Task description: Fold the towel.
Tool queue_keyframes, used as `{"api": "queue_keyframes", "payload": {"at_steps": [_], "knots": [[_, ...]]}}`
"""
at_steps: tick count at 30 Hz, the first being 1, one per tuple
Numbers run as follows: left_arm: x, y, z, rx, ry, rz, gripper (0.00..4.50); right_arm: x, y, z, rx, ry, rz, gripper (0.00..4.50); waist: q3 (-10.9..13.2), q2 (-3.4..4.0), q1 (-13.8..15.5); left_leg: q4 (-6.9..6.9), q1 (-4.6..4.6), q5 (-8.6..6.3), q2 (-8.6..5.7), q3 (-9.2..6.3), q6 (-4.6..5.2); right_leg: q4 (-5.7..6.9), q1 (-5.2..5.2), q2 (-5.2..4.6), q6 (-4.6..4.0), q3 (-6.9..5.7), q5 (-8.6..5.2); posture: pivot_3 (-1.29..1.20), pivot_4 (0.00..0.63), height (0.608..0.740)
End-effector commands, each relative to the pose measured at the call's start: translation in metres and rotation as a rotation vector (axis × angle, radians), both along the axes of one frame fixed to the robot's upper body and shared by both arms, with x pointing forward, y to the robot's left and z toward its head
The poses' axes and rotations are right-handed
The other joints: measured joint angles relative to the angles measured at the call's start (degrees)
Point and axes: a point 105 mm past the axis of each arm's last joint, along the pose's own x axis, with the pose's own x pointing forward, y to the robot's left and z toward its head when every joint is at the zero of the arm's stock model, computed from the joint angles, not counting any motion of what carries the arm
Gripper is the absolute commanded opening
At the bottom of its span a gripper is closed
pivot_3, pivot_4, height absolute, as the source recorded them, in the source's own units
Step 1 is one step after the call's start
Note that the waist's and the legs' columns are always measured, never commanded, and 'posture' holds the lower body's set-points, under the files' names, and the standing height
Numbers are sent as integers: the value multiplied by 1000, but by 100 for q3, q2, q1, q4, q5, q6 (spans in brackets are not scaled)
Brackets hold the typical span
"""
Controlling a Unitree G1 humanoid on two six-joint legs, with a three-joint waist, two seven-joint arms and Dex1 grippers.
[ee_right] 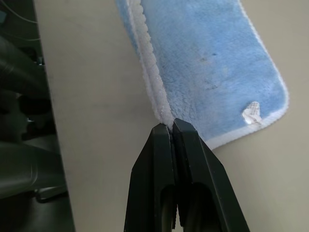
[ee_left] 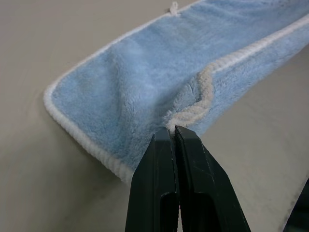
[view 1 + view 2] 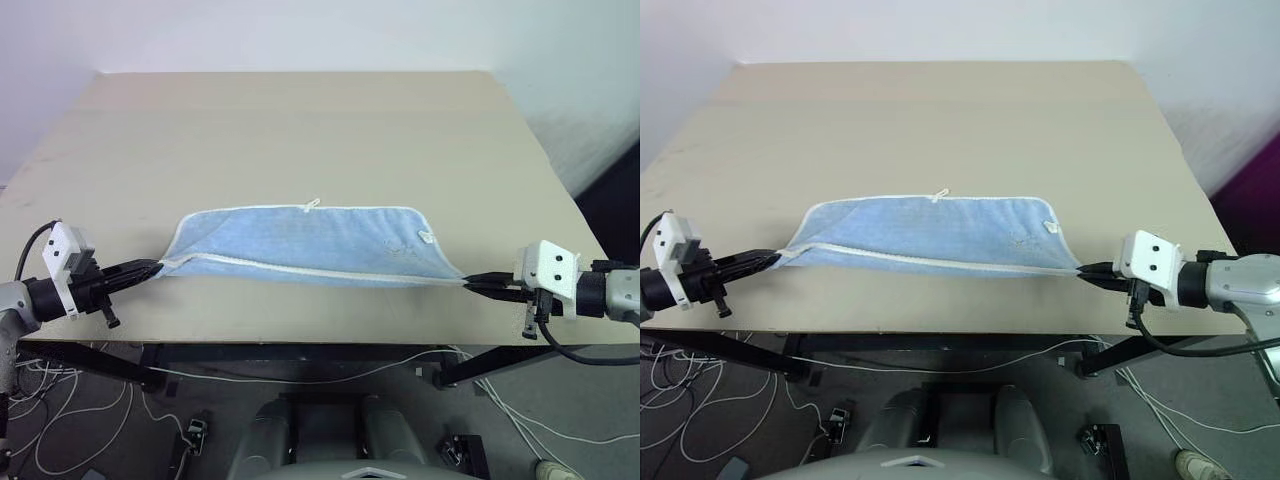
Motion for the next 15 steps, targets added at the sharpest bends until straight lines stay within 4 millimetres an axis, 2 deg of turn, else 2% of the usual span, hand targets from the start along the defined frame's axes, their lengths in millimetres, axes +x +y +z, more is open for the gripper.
{"api": "queue_keyframes", "payload": {"at_steps": [1, 8, 12, 15], "knots": [[13, 5, 16, 30, -88, 41, 0, 21, 1, 17, -11, -108, -16, 45, 0, -1, 5, 0, 1, 0, 0, 0, 0, 0, 1, 0, 0, -1, 0, 0, 150, 740], [65, 15, 19, 110, -207, 200, 0, 87, 4, 22, -84, -235, -54, 45, 0, -2, 60, 3, -2, 0, -4, 3, -1, 0, -6, 3, 0, -4, 1, 0, 150, 740], [86, 11, 16, 153, -237, 219, 0, 119, 4, 17, -129, -265, -84, 45, 0, -3, 55, 3, -11, 1, -5, 5, -2, 4, -19, 8, 1, -5, 1, 0, 150, 740], [94, 6, 11, 187, -235, 200, 0, 134, 4, 9, -150, -263, -98, 45, 0, -3, 45, 2, -11, 2, -6, 5, -2, 7, -21, 14, 1, -5, 1, 0, 150, 740]]}}
